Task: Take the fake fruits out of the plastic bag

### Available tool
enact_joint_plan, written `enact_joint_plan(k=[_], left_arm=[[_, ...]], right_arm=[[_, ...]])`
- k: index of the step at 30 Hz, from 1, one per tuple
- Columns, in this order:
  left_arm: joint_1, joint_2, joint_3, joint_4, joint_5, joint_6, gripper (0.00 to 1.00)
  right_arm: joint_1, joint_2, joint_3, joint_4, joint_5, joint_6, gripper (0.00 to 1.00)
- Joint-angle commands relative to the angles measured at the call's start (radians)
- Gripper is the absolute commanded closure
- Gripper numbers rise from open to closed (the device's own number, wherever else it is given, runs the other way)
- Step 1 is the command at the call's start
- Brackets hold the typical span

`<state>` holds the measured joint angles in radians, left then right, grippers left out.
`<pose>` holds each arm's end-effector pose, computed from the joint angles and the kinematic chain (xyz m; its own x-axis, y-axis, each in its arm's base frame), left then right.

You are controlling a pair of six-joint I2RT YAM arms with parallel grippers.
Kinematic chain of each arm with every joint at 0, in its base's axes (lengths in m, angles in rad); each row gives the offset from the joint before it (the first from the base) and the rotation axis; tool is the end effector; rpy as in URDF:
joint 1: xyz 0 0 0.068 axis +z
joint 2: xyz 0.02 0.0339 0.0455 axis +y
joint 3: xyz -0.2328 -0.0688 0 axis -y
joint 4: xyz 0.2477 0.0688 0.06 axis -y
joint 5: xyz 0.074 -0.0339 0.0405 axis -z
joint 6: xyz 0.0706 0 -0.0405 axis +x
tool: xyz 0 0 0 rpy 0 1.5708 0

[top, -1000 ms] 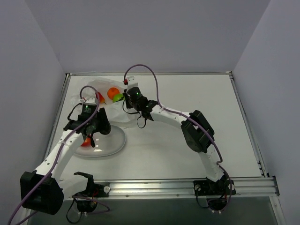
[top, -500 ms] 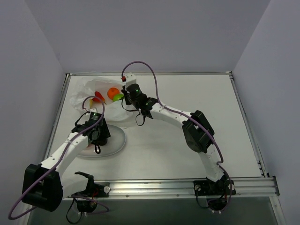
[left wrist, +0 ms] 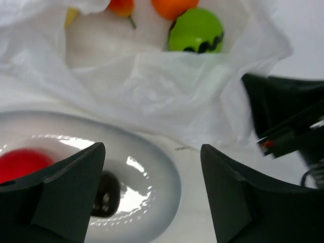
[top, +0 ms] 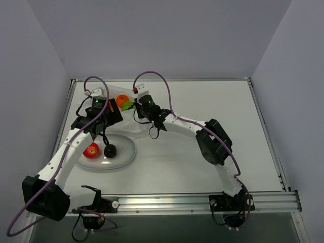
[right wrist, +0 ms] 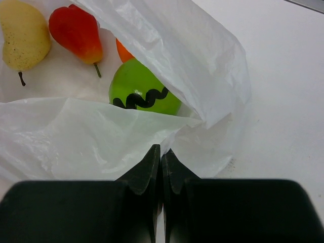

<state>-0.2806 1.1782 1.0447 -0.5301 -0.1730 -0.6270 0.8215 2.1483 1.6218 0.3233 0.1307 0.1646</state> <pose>0.2892 -0.0707 0.2667 -0.5629 -0.4393 -0.7001 -0.2319 0.8970 -0.3763 0.3694 0.3836 0.2069 -0.2403 -0.0198 -0.9705 -0.6078 0.7826 0.1345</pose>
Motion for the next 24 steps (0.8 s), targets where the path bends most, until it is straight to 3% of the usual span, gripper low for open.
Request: enact_joint_plan(k=[1,6,12,24], left_arm=[[-0.003,0.145,0.150,0.076,0.035,0.047,0.28],[0.001,0.371,0.274,0.155,0.069,0.072,0.34],[0.030,0.527,0.383,0.287,0.136,0.154,0.34],[0.067,0.773,0.551,0.278,0.259,0.285,0.20]], right_arm=[[-0.018,-0.085,-0.017,0.056,-0.025,0.026,1.00],[-0.024,-0.091,-0.034,0.076,-0.051,0.046,1.00],[-0.028,-0.093,-0.045,0.091,-0.085,0.073,1.00],[-0.036,-0.097,-0.040,0.102,-0.097,0.089,1.00]])
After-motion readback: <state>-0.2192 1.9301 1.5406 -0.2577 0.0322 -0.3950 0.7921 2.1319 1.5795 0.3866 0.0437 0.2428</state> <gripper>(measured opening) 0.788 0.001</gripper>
